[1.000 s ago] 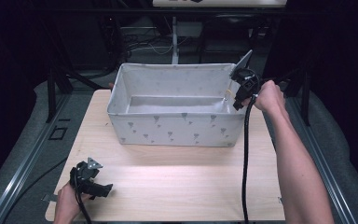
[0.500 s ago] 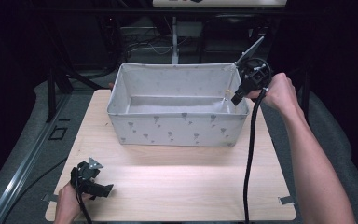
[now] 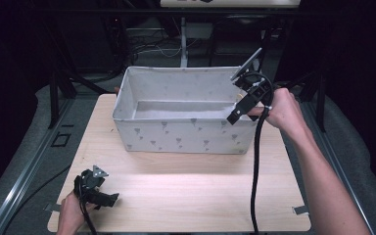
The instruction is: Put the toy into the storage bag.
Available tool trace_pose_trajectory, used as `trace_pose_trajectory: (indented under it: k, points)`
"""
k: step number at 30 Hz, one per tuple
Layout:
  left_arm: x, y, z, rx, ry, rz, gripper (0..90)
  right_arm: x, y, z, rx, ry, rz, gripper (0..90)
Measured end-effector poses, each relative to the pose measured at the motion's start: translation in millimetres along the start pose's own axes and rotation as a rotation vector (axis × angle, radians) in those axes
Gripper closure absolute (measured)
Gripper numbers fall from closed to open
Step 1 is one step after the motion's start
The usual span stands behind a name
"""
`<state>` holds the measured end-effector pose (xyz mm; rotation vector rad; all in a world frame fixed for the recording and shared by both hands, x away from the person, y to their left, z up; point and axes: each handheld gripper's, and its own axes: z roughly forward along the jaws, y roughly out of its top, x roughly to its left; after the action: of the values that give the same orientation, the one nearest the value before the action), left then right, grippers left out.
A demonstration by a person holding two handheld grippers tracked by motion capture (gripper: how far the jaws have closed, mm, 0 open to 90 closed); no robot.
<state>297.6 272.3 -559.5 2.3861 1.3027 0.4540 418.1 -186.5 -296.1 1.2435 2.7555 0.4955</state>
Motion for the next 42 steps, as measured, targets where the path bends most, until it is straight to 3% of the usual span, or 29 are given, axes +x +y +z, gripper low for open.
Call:
trace_pose_trajectory:
  k: [10,22,32,42]
  points:
    - [-0.5,0.2,0.0,-0.003,0.002,0.002,0.0,30.2,-8.2,20.6,0.014,0.021,-0.064,6.7]
    - [-0.4,-0.1,0.5,-0.003,0.003,0.001,0.0,59.1,-26.9,62.8,0.010,0.052,-0.116,2.7]
    - [-0.5,0.3,1.1,0.003,0.004,0.007,0.0,64.7,-51.6,106.5,0.062,0.054,-0.139,3.4]
    - [-0.8,0.5,2.3,0.006,-0.003,0.008,0.0,57.3,-82.0,145.8,0.072,0.081,-0.101,5.2]
